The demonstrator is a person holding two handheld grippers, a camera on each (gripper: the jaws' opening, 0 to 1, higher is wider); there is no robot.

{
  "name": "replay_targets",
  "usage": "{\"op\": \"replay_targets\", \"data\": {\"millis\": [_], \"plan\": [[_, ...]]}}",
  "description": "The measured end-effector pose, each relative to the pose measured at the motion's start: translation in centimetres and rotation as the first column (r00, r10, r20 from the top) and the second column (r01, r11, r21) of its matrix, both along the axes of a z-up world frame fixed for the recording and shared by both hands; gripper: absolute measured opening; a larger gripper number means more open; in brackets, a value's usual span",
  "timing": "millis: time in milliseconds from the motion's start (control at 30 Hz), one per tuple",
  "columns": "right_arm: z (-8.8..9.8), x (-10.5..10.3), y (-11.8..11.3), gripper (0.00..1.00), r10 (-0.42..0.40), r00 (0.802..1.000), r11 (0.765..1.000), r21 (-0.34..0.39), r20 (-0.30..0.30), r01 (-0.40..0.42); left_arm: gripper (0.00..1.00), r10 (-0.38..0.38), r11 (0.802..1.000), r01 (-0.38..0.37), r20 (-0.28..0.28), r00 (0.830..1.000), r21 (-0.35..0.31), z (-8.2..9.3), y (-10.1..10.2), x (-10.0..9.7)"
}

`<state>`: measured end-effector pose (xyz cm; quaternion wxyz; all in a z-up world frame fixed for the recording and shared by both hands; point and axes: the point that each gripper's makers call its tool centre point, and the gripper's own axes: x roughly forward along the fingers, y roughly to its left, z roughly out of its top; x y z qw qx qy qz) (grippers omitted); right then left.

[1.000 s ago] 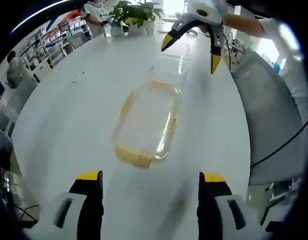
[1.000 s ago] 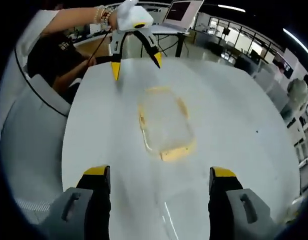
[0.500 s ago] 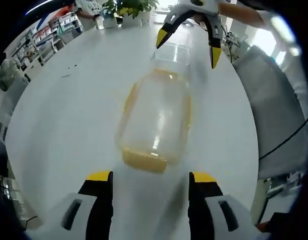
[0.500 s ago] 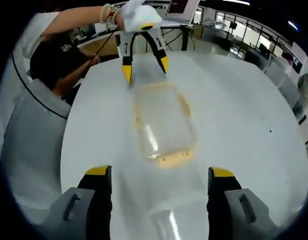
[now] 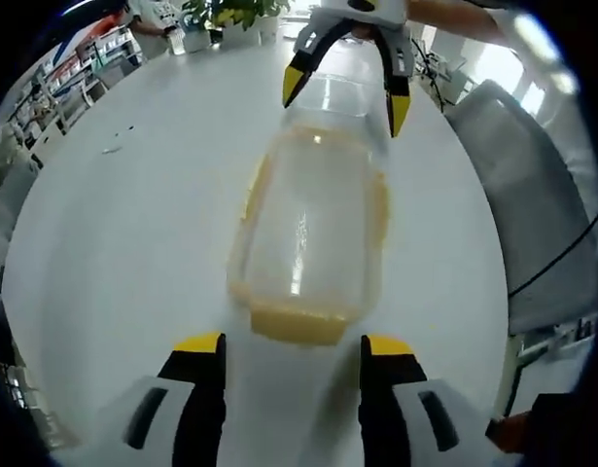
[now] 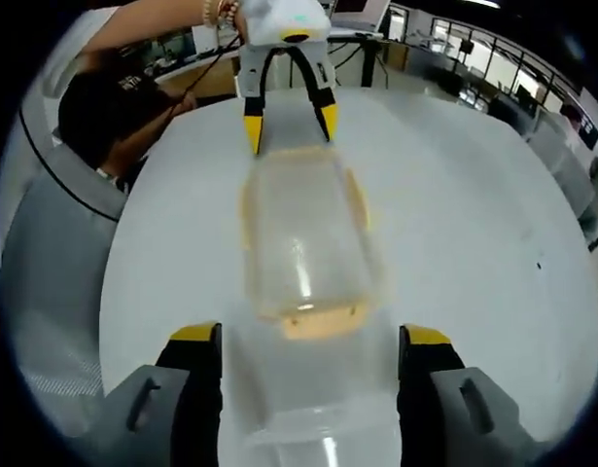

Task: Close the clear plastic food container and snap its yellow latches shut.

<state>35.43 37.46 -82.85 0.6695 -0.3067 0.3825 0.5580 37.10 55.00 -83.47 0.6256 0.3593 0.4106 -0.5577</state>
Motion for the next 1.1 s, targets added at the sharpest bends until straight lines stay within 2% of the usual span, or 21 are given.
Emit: {"op": "replay_targets", "data": {"millis": [167,500,633,767,867,900,933,1067,1100], "plan": [[-0.4,0.1,0.5,0.67,0.029,1.000,1.000,-0.006,0.007,-0.029,0.43,-0.005,1.000,0.005,-0.018,1.000,-0.003,-0.3,-0.1,0.5],[-1.4,0.4,1.1,0.55,0.109,0.994,0.994,-0.033,0.032,-0.108,0.39,-0.099,0.995,0.099,-0.010,0.995,0.010,-1.1,-0.7,0.3],[-1.7,0.4,1.2,0.51,0.133,0.990,0.990,-0.040,0.034,-0.132,0.37,-0.121,0.993,0.121,0.006,0.993,0.014,-1.1,-0.9,0.5],[-1.7,0.7,1.1,0.48,0.160,0.985,0.986,-0.063,0.063,-0.156,0.36,-0.138,0.990,0.138,0.022,0.990,0.023,-1.2,-1.0,0.5],[-2.1,0.7,0.8,0.38,0.163,0.985,0.984,-0.089,0.058,-0.158,0.34,-0.151,0.988,0.150,0.025,0.988,0.030,-1.3,-0.9,0.5],[-2.1,0.4,0.9,0.37,0.158,0.987,0.985,-0.076,0.033,-0.155,0.34,-0.167,0.985,0.166,0.025,0.986,0.036,-1.3,-0.8,0.4],[-2.0,0.6,0.9,0.37,0.162,0.986,0.984,-0.079,0.043,-0.158,0.34,-0.154,0.988,0.153,0.027,0.988,0.035,-1.3,-0.9,0.4],[-2.1,0.5,0.9,0.37,0.132,0.991,0.989,-0.073,0.013,-0.130,0.34,-0.149,0.988,0.148,0.027,0.988,0.038,-1.4,-0.8,0.4],[-2.1,0.6,0.8,0.37,0.146,0.989,0.987,-0.070,0.015,-0.145,0.34,-0.148,0.988,0.147,0.026,0.989,0.038,-1.4,-0.8,0.4]]}}
